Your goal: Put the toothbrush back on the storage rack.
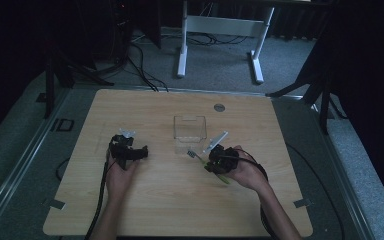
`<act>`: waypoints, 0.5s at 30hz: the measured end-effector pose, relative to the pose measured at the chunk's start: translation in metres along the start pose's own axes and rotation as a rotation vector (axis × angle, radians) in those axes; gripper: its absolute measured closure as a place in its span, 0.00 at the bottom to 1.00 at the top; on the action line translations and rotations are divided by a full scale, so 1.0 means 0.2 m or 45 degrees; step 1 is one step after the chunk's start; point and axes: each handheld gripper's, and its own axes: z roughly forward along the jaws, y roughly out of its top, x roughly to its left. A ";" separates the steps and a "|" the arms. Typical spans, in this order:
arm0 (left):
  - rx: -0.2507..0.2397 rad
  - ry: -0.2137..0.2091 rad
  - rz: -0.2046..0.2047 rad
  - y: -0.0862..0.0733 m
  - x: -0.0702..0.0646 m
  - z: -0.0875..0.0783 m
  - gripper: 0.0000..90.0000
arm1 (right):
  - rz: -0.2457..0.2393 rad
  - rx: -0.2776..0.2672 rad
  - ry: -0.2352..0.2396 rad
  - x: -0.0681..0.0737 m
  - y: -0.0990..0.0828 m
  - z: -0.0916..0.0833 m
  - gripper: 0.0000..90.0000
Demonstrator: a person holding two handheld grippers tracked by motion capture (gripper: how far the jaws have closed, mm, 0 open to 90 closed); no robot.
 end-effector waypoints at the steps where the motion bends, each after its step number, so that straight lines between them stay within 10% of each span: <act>1: 0.000 0.000 0.000 0.00 0.00 0.00 0.10 | 0.004 -0.011 -0.003 0.00 0.00 0.00 0.91; 15: 0.000 0.000 0.000 0.00 0.00 0.00 0.10 | 0.053 -0.096 0.015 -0.03 -0.01 -0.04 0.91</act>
